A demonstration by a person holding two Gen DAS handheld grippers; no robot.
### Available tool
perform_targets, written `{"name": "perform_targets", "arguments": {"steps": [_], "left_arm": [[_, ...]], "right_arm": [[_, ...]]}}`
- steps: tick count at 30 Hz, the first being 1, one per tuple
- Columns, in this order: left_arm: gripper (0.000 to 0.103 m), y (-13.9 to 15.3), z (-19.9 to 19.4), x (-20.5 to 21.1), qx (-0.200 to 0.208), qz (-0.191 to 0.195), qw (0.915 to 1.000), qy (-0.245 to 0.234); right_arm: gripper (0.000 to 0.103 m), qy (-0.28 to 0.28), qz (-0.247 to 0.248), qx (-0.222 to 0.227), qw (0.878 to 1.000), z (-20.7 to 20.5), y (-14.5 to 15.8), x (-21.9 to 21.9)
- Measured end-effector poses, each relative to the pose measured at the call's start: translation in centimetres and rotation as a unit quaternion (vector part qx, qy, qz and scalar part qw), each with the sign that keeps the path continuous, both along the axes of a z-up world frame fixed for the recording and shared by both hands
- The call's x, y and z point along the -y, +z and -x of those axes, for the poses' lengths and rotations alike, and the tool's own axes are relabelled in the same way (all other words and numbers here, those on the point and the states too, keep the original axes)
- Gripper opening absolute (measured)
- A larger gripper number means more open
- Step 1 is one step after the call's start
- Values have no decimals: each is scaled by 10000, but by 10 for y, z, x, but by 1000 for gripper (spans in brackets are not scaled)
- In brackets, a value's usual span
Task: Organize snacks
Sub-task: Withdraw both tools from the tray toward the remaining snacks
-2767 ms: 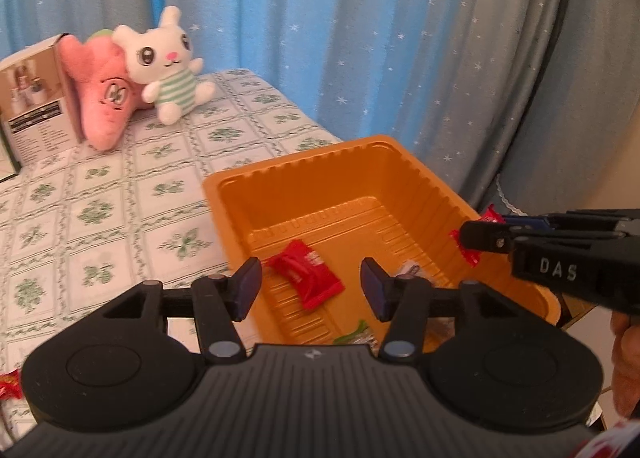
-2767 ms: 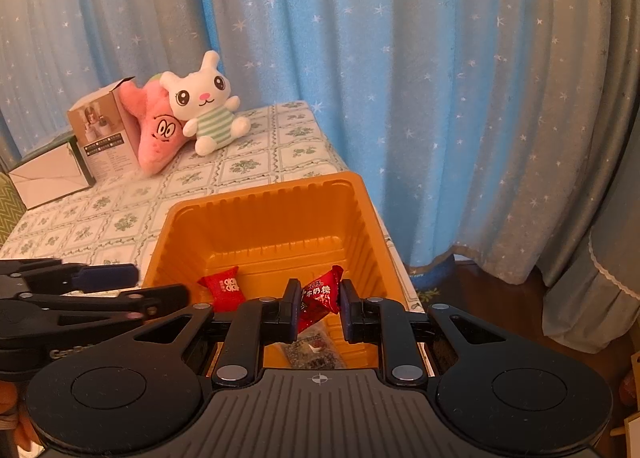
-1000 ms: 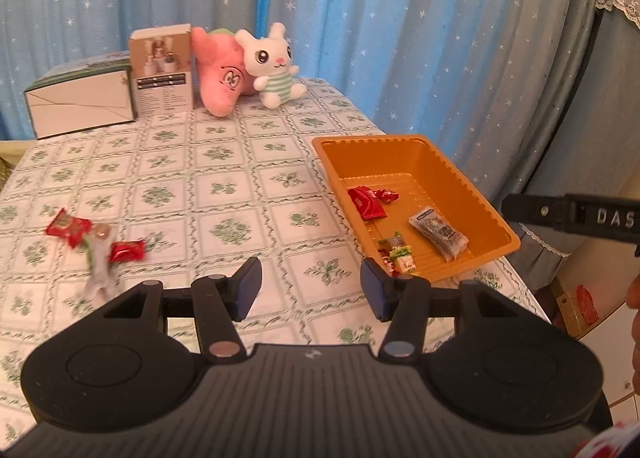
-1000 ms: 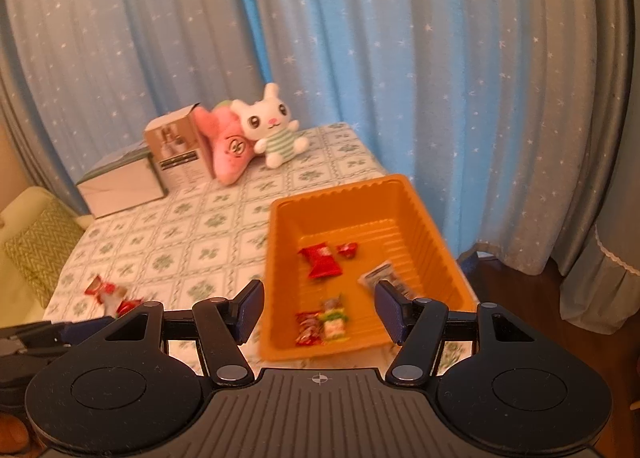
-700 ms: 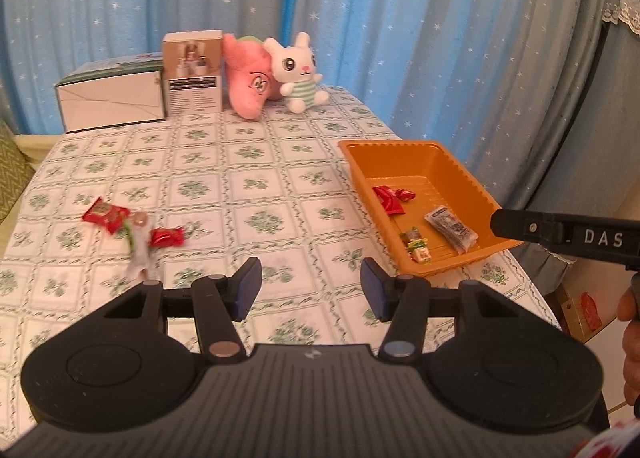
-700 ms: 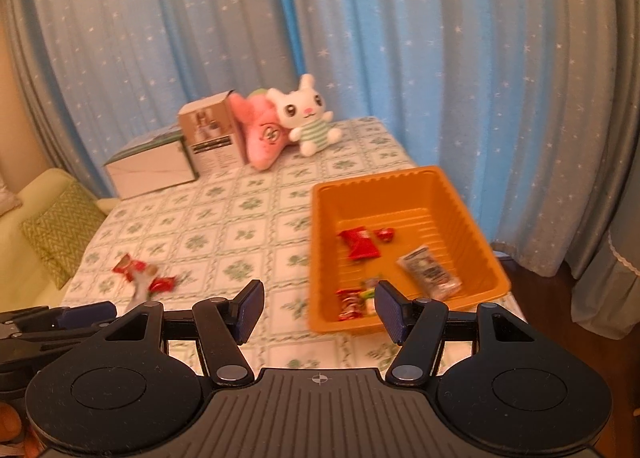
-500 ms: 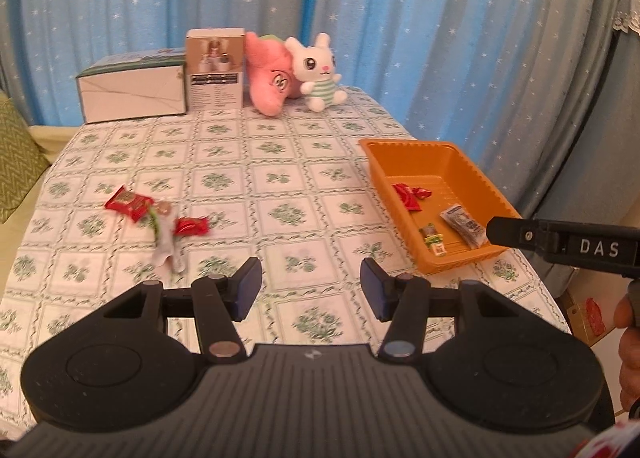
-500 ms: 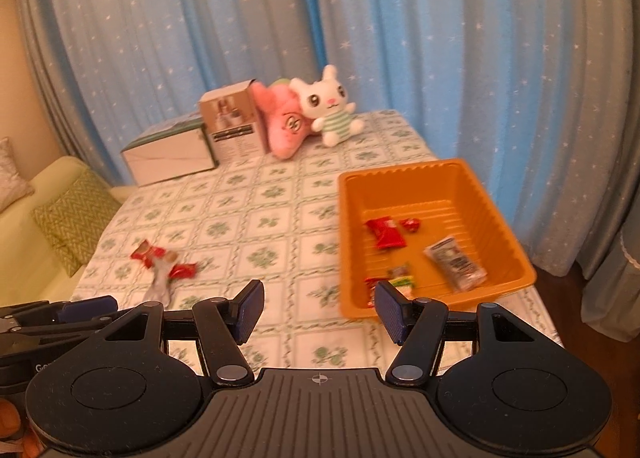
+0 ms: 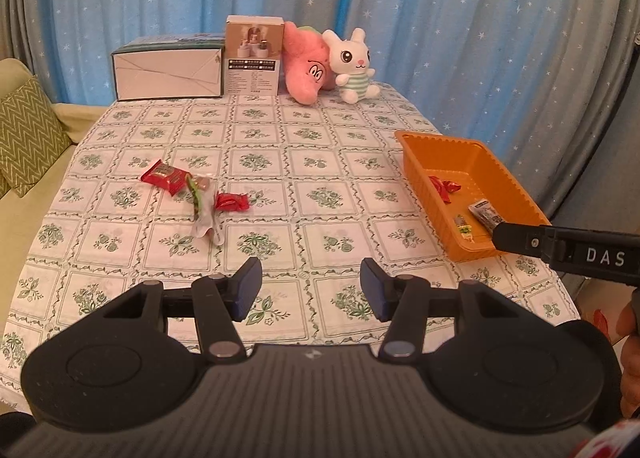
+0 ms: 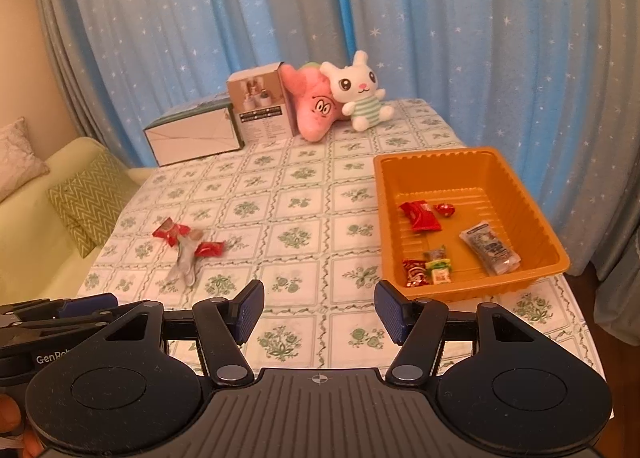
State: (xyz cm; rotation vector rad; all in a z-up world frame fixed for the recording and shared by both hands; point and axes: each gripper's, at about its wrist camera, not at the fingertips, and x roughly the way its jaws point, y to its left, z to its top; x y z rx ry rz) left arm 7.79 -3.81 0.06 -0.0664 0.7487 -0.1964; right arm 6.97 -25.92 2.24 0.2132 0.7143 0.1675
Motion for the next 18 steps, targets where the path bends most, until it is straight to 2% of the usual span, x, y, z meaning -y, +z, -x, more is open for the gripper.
{"name": "perform_targets", "arguments": {"steps": [18], "left_arm": [[50,-16,-7,-56,-97,-83,9978,650]], "right_arm": [[61,349,90,-130,9993,-11,-23,-36]]}}
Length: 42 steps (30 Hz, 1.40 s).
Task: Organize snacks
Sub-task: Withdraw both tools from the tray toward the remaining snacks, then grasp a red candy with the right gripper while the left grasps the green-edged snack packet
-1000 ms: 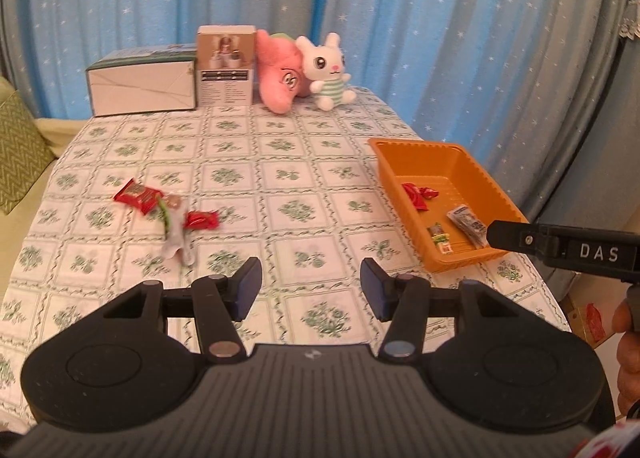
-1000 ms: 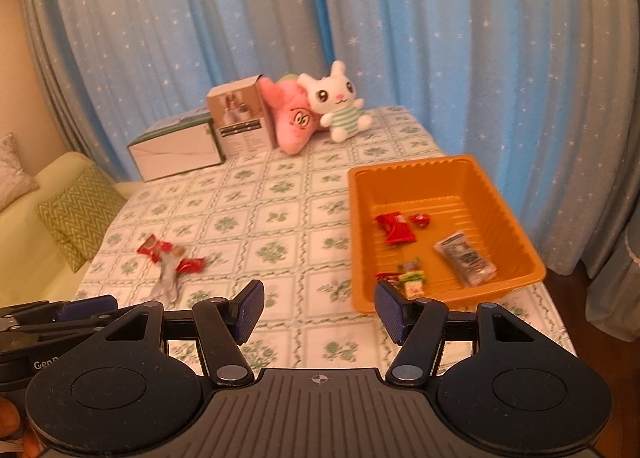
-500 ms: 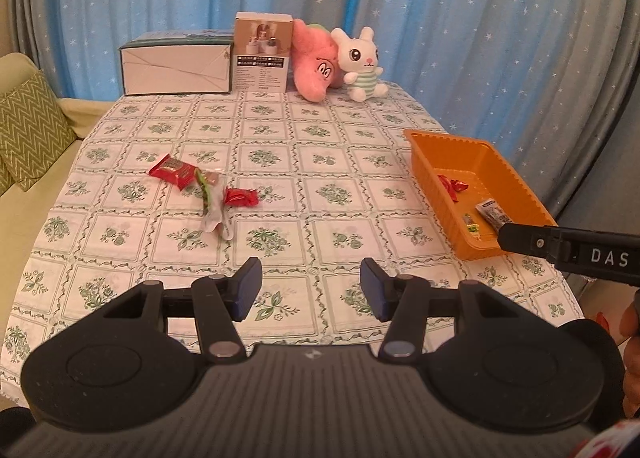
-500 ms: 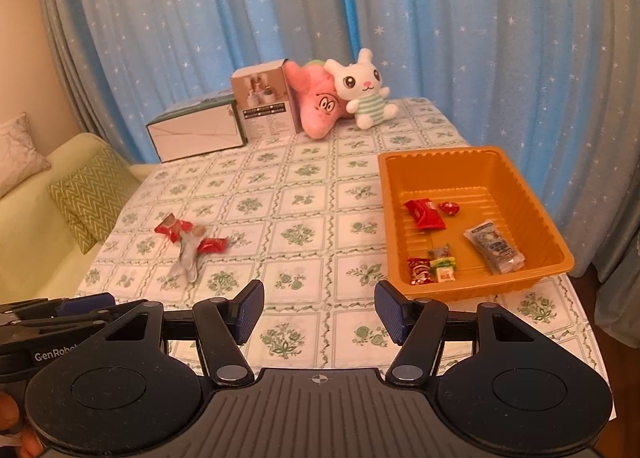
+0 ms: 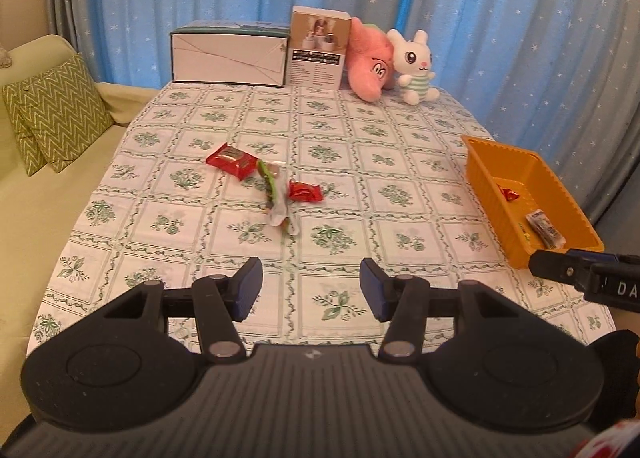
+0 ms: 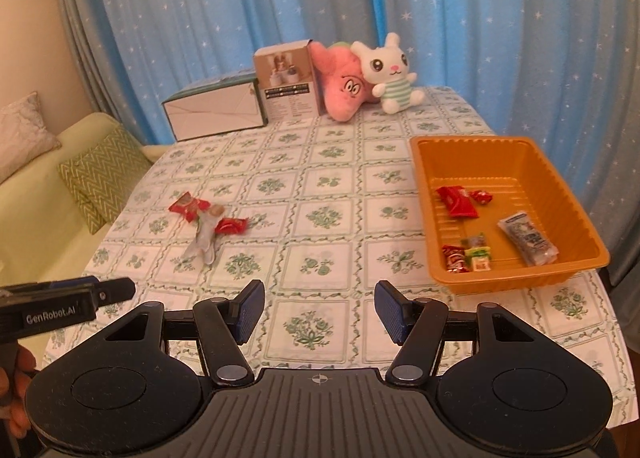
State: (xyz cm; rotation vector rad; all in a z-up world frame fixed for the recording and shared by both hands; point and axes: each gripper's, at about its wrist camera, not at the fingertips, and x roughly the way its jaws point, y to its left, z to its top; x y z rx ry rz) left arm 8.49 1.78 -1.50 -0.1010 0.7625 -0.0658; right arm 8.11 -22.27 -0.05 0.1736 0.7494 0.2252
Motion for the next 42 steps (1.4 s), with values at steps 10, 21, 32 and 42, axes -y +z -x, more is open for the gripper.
{"name": "perform_targets", "arguments": {"steps": [10,21,32,42], "left_arm": [[50,-10,-12,-15,-72,-105,9999,103],[50,-21,-32,-26,-196,-172,9996,108],[50,-38,-77,-35,-309,-404,9987,-70],[50,-63,-136,-42,-397,-499,9975,-291]], "right_arm": [[61,238,46,-26,9997,-14,-14,-21],[61,523,116,-2,9986,-37,-26,-44],[61,1128,317,123,9930,-90,-46,-63],[61,1874,531,228,9806,-149,-76,-88]]}}
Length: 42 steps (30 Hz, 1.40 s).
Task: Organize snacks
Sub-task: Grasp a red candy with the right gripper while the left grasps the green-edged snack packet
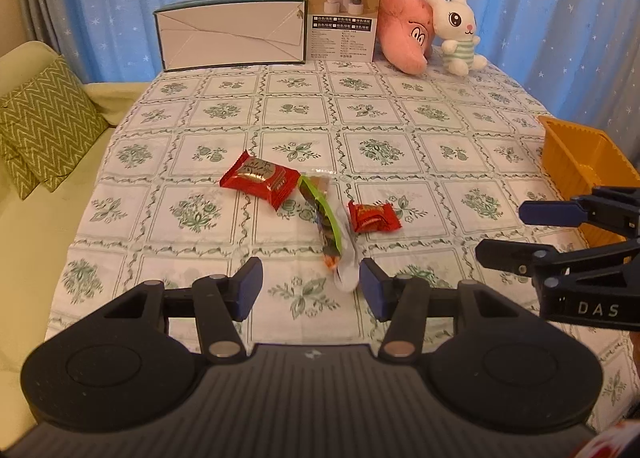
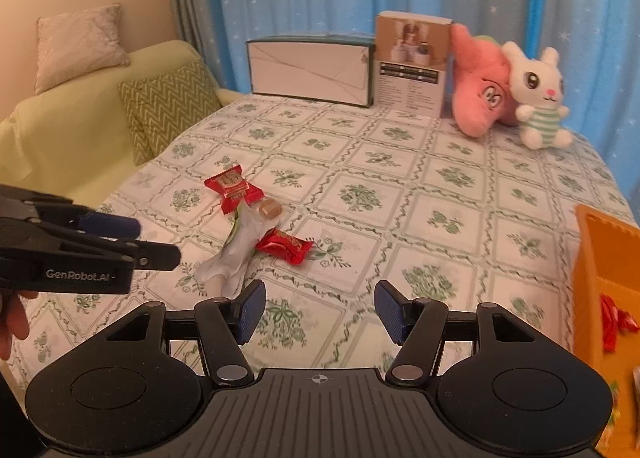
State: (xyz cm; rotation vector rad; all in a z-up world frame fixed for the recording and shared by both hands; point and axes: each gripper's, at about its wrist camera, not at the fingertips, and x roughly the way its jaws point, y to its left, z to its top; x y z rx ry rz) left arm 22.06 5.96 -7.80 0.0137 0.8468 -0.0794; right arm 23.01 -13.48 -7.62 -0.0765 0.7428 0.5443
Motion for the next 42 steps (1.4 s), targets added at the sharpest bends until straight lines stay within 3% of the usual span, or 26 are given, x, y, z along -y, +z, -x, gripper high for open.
{"name": "perform_targets", "arguments": {"steps": [4,7,15,18,26,29,34,42], "left_arm": [[49,-11,-16,-7,-28,-114,9999,0],[44,-20,-22,-14,-102,7,9999,28],[44,-28,-32,-25,-30,113,9999,61],[44,-30,-35,-28,-60,193,9998,84],[44,-31,-37,-26,-85,223,9997,68],[44,-31,-38,-23,-91,226,9997,30],[44,-35,-41,-19,-130,315,9994,-34],[43,-35,-50,-8,-3,663,9978,-74]], "right_arm": [[61,459,38,-22,9989,-24,-11,-12],[61,759,152,-42,9970,-40,-22,-22],[60,1331,624,193,9889,-62,-43,-49],[48,1384,718,188,9876,-72,-50,-56],[41,1641,720,315,9833,-87,-60,-68],[25,1714,599,215,9831,-89,-61,-71],[24,1494,655,198,9864,-85,-51,-68],[24,419,375,-89,9984,-92,-34,-26]]}}
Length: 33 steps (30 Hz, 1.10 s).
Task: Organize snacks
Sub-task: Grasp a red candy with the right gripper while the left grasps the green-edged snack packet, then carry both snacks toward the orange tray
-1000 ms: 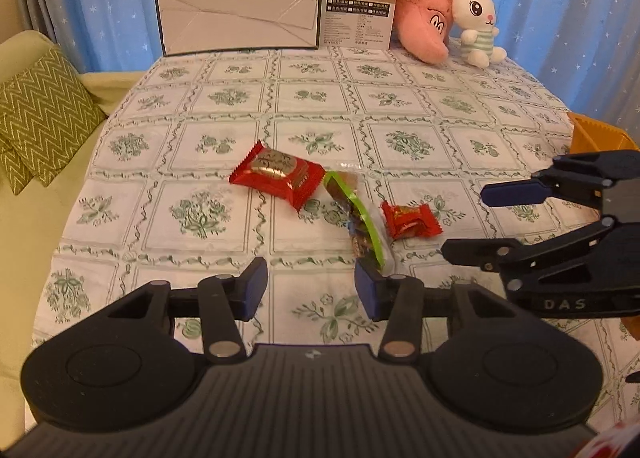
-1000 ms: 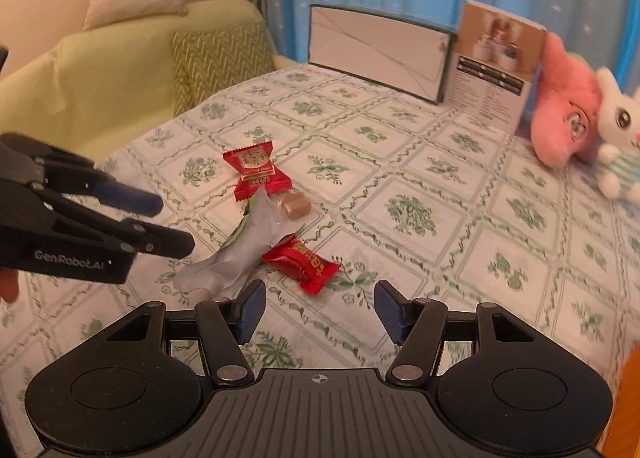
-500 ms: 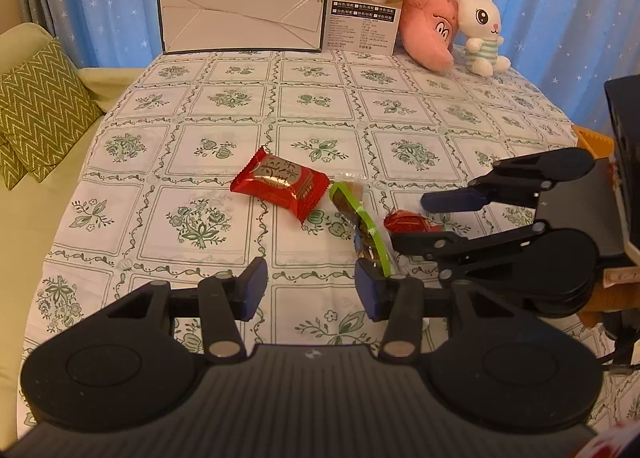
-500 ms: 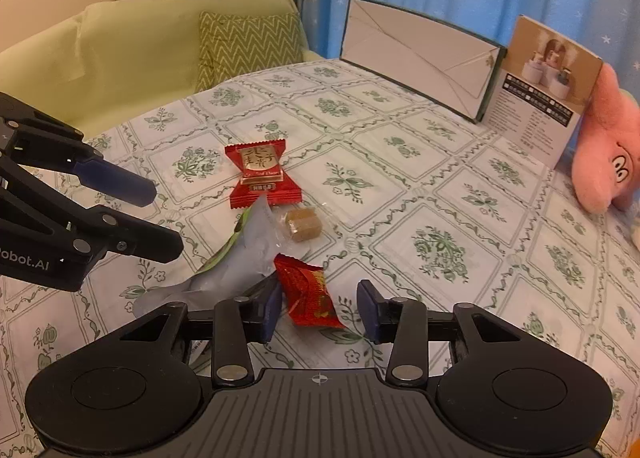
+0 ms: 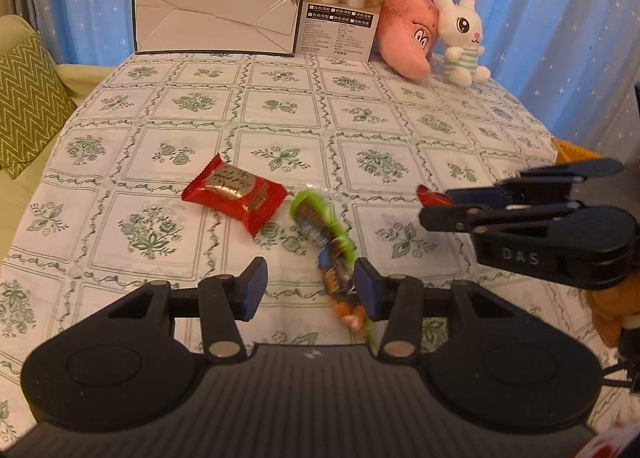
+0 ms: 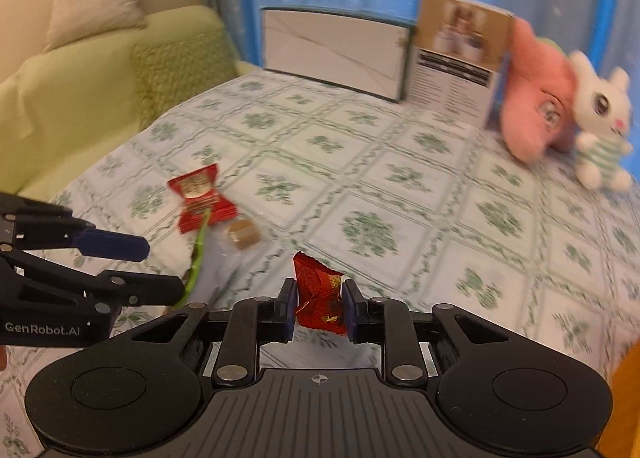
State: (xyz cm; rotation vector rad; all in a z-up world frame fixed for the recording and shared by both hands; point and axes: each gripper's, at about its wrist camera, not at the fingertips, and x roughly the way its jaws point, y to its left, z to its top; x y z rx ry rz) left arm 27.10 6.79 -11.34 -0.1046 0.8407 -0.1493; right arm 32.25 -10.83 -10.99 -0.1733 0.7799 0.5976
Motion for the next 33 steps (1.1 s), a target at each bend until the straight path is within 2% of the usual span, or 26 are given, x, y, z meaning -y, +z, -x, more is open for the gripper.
{"name": "perform_targets", "arguments": {"steps": [4,9,15,19,26,33], "left_arm": [[43,0,-5,5,-4,183,9998,40],[41,-6,-10,16,-134,80,9998,84],[31,-18,-15,24,-327,-228,9991,111],[24,-18,-12,24,-307,-285,9990,125],[22,-13,12,29,-402,-216,9988,-181],[22,-3,36,43,-244,-414,9976,-490]], "right_arm": [[24,-364,-74,-158,9992,1,1,21],[24,-571,-175,-229,9980,2,1,34],[24,-557,-236,-223,9979,3,3,33],[24,-563,-302,-202,9978,6,6,33],[24,-674,-391,-227,9967,23,11,37],[24,-941,-532,-277,9938,53,18,46]]}}
